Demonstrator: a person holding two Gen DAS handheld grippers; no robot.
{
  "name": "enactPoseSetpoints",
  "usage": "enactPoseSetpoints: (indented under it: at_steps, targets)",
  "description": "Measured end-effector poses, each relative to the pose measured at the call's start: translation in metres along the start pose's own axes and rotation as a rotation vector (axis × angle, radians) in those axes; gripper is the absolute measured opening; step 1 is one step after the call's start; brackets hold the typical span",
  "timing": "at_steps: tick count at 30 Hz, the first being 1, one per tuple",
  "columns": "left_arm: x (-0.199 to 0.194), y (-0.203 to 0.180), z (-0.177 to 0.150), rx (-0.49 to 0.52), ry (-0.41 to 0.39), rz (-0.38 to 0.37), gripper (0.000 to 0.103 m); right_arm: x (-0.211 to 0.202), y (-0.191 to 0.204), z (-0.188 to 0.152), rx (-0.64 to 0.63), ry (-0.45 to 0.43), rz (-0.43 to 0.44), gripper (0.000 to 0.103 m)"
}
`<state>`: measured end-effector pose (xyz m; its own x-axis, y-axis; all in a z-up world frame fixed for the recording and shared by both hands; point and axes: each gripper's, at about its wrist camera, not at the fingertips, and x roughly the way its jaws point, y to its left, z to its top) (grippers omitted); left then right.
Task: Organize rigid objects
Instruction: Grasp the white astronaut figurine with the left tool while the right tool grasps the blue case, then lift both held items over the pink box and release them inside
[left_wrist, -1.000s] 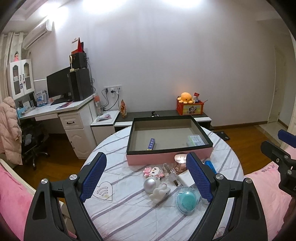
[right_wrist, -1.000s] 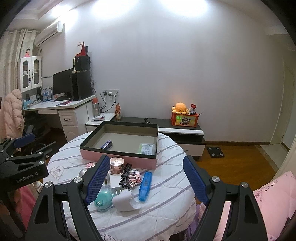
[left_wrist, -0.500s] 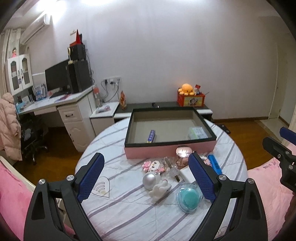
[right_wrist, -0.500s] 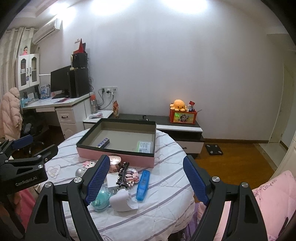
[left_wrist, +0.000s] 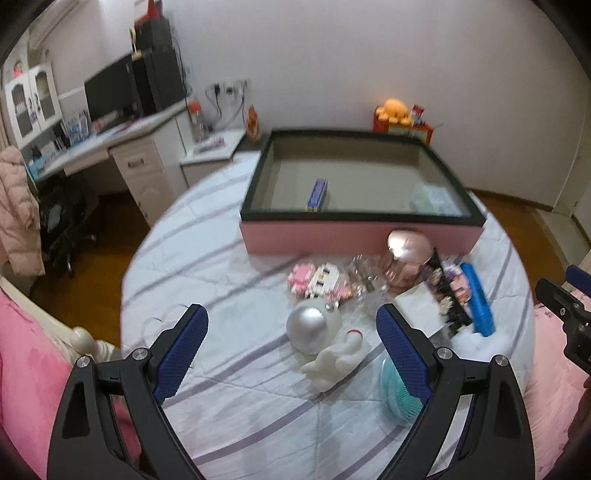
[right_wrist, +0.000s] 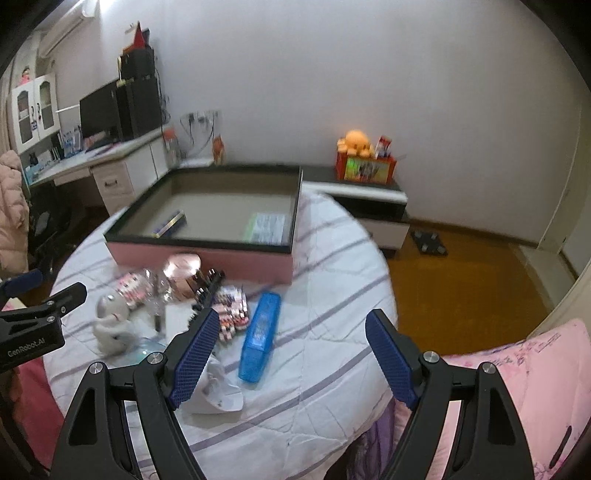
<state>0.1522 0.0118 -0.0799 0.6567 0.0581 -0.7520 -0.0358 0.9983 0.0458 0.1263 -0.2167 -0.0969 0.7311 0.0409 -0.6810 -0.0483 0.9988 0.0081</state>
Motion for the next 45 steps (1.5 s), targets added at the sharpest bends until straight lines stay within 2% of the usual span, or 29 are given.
enactPoseSetpoints:
  at_steps: [10,17,19,20,21,23,25,27,37,45]
  targets:
    - [0.05,-0.004,-0.006,-0.02,0.158,-0.019,0.094,0.075,-0.008,-0.006,-0.018,0.185,0.012,0.082]
    - [0.079,-0.012,-0.012,-0.012,0.258,-0.043,0.095,0.092,-0.002,-0.007,-0.041,0.215,0.109,0.082]
    - [0.081,-0.007,-0.013,-0.029,0.249,-0.063,0.092,0.096,0.004,-0.007,-0.051,0.223,0.145,0.08]
    - [0.081,-0.005,-0.013,-0.029,0.249,-0.075,0.083,0.098,0.006,-0.007,-0.049,0.229,0.171,0.076]
    - [0.079,-0.005,-0.014,-0.015,0.235,-0.058,0.069,0.1,0.006,-0.007,-0.043,0.238,0.193,0.069]
    - [0.079,-0.002,-0.014,-0.007,0.228,-0.053,0.07,0.102,0.003,-0.009,-0.031,0.249,0.218,0.06]
    - [0.079,-0.001,-0.014,0.009,0.224,-0.067,0.069,0.102,0.002,-0.009,-0.043,0.246,0.189,0.047]
    - [0.077,0.0,-0.014,0.015,0.222,-0.074,0.069,0.102,-0.002,-0.009,-0.028,0.246,0.166,0.028]
    - [0.069,-0.002,-0.01,0.052,0.211,-0.083,0.069,0.096,-0.007,-0.007,0.004,0.234,0.151,0.026]
    - [0.04,0.003,0.003,0.064,0.121,-0.058,0.069,0.073,-0.012,-0.001,0.03,0.173,0.156,0.026]
